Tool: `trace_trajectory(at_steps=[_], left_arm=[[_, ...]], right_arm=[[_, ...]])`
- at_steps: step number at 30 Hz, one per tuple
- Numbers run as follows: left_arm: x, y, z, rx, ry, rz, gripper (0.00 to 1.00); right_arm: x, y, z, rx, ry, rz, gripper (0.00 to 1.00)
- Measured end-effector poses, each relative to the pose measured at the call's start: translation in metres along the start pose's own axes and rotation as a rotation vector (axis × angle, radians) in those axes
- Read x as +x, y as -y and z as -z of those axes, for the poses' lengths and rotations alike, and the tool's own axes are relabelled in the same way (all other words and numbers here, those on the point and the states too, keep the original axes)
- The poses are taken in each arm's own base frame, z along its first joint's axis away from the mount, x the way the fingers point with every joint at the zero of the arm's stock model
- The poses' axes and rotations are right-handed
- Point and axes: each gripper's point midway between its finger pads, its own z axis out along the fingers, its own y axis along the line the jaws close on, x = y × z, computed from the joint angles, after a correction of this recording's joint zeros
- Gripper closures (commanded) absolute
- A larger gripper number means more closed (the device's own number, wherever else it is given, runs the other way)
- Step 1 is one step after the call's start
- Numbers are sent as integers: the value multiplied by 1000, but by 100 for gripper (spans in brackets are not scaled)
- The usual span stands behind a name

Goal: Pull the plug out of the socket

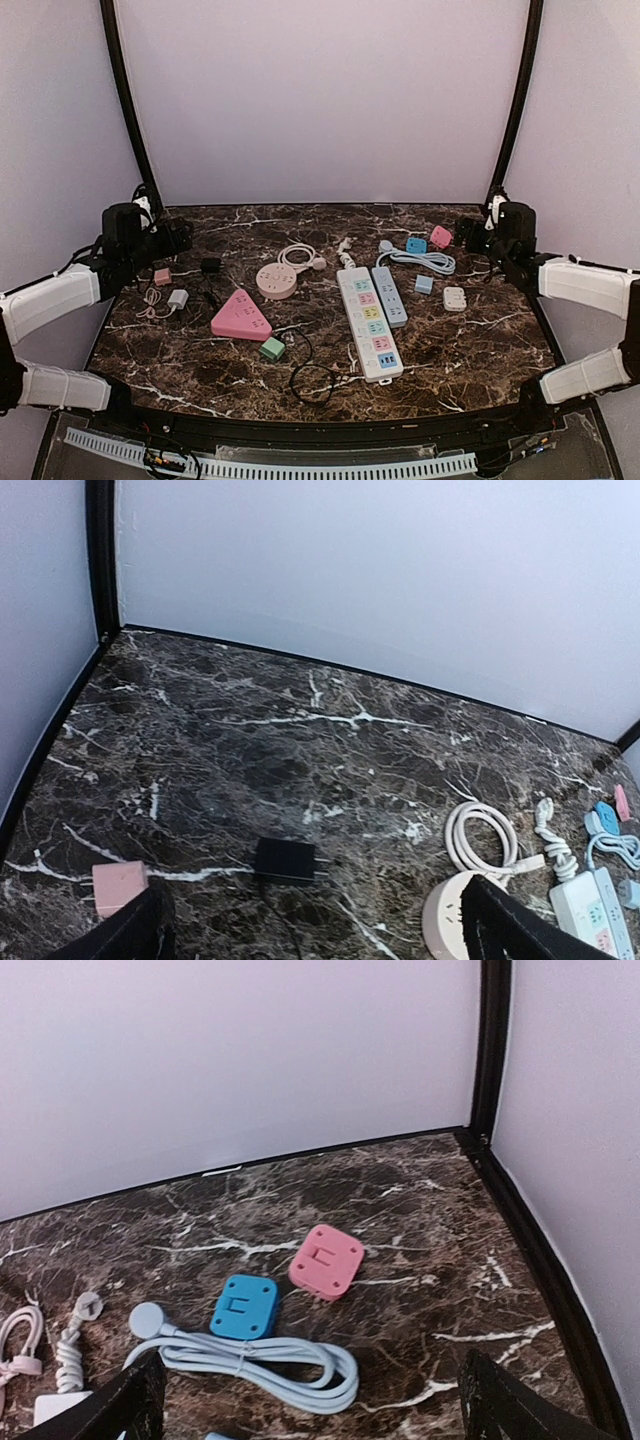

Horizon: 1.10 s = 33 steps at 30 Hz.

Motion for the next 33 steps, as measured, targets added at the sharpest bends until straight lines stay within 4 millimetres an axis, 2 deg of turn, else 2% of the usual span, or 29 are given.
trace_trajectory(at_steps=[4,6,10,13,16,19,24,29,33], left_arm=[[13,-47,-4,-77,39,4,1],[13,-63,-4,-125,59,7,1],[7,-83,-8,-174,122,24,1],[7,-97,-12,-215,139,29,1],[4,-104,-16,-243,165,4,1],[7,-110,-20,-259,200,-33,1],[32,-119,-32,-267,177,-91,1],[34,-113,-45,-220,219,-148,1],[49,-107,-53,-159,221,-191,1]], right_arm=[[4,48,-3,107,56,-3,1],[4,64,-2,141,82,-4,1],[1,86,-5,195,149,32,1],[10,95,-12,213,175,61,1],[27,98,-20,215,168,93,1],[34,95,-27,191,168,128,2],[22,82,-26,101,251,156,1],[30,78,-26,59,250,179,1],[25,77,-25,57,270,182,1]])
